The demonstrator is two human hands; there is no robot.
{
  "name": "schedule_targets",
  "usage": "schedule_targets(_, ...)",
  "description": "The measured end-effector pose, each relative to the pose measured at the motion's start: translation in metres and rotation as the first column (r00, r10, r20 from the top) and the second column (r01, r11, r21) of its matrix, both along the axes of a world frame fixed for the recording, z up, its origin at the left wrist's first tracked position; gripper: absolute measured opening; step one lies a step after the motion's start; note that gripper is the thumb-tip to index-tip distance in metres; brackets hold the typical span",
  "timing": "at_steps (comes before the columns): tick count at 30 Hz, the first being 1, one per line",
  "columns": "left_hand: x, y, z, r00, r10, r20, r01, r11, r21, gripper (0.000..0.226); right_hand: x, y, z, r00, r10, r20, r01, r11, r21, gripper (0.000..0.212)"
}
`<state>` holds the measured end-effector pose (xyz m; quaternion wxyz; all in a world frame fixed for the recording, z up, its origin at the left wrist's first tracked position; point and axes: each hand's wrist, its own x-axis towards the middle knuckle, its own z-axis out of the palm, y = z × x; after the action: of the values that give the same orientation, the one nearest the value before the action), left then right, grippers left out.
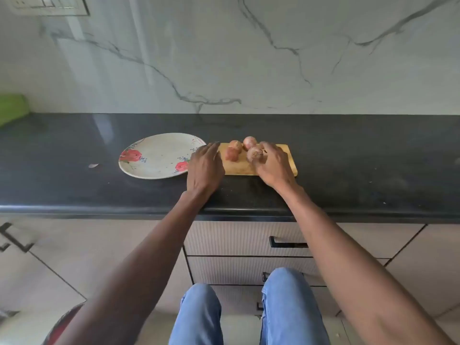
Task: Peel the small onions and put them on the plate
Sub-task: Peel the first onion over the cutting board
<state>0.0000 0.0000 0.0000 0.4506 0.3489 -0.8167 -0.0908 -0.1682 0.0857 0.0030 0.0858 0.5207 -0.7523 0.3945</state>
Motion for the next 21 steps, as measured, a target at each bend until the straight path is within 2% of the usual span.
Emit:
schedule_targets(2,-0.010,0.001,0.002,0.996,-0.082,0.039,0.084,0.995,-0.045,0.032,-0.002,-0.003,-0.002,0.999,0.012,-0.037,-0.011,1.000,0.016,0.024)
schedule_targets(5,-0.024,0.000,0.005,0.985,-0.132,0.113,0.140,0.988,-0.066,0.034,-0.007,-0.009,-0.008,0.999,0.019,-0.037,-0.018,0.999,0.036,0.035)
schedule_targets(9,-0.026,-0.006,0.000,0.986,-0.109,0.129,0.122,0.988,-0.095,0.032,-0.015,-0.013,-0.010,0.998,0.001,0.059,-0.002,1.000,0.023,0.041)
schedule_targets(11,-0.025,-0.006,-0.003,0.985,-0.123,0.118,0.135,0.986,-0.098,0.034,-0.016,-0.011,-0.010,0.991,0.033,0.133,-0.024,0.998,-0.066,0.038)
schedule_targets(14,-0.021,-0.001,-0.001,0.979,-0.197,0.044,0.199,0.979,-0.039,0.034,-0.014,-0.004,-0.007,0.972,0.095,0.215,-0.053,0.980,-0.193,0.042)
schedule_targets(17,-0.018,0.004,0.003,0.966,-0.256,-0.023,0.256,0.967,0.007,0.032,-0.014,-0.001,-0.004,0.948,0.137,0.287,-0.068,0.969,-0.237,0.049)
schedule_targets(21,-0.015,-0.001,0.002,0.934,-0.321,-0.159,0.351,0.907,0.233,0.043,-0.010,0.000,-0.009,0.970,0.186,0.159,-0.134,0.948,-0.290,0.052)
